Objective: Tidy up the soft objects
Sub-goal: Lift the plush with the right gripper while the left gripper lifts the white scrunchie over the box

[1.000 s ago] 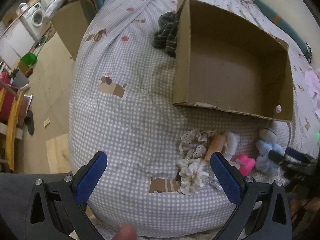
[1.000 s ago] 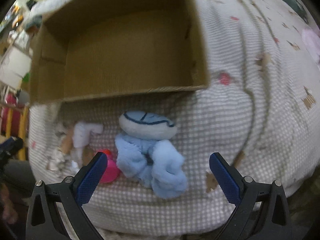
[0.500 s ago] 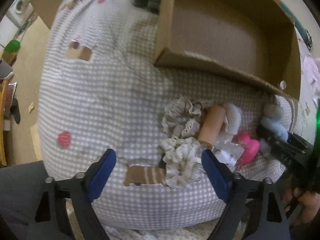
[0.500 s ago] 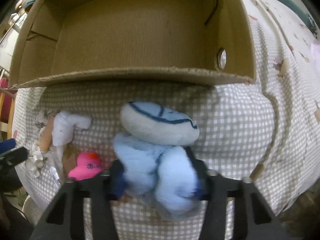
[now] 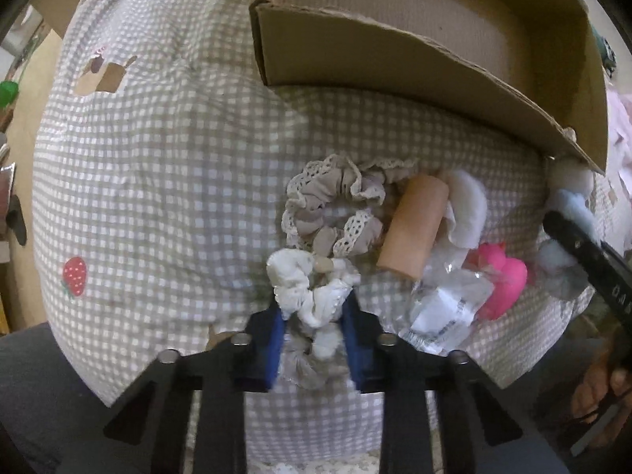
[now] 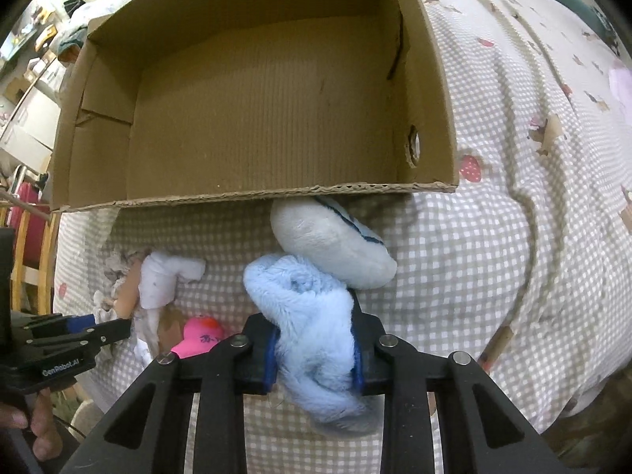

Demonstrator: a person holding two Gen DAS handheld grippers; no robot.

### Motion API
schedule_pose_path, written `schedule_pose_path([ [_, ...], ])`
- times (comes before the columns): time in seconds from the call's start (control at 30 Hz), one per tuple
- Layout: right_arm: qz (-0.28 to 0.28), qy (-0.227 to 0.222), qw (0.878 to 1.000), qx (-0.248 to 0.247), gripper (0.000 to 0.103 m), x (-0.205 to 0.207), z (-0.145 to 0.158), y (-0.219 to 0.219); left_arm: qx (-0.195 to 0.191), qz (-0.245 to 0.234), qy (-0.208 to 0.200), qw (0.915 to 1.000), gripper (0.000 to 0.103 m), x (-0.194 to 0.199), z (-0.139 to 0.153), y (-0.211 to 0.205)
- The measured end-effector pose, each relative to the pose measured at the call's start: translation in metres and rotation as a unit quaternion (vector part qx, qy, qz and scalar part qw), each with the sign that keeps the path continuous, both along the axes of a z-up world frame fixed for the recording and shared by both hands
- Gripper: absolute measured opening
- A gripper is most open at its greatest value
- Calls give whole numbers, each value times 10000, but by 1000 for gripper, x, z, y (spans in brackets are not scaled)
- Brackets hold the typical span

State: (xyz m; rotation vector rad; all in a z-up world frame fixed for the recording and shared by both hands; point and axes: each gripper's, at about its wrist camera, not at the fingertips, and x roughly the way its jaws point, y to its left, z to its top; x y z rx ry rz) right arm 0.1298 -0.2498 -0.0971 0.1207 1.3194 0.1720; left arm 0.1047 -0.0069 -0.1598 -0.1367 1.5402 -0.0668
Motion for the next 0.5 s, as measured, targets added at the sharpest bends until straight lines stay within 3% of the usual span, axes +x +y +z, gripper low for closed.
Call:
schedule_pose_path([
  [0.13, -64, -30, 9999, 137, 29, -13, 4, -7, -4, 115, -164, 9998, 14, -15, 9, 10],
  [0.23, -69, -45, 9996, 281, 29, -22, 10, -16, 440, 340, -223, 9982, 14, -22, 8, 28],
  [0.3, -49, -53, 9993, 376, 29, -27, 13, -22, 406, 606, -226, 9971, 14, -27, 8, 43],
  [0.5, 32, -162, 9979, 633, 29, -44, 33, -34, 453, 860, -730, 9926, 14, -35, 30, 61],
])
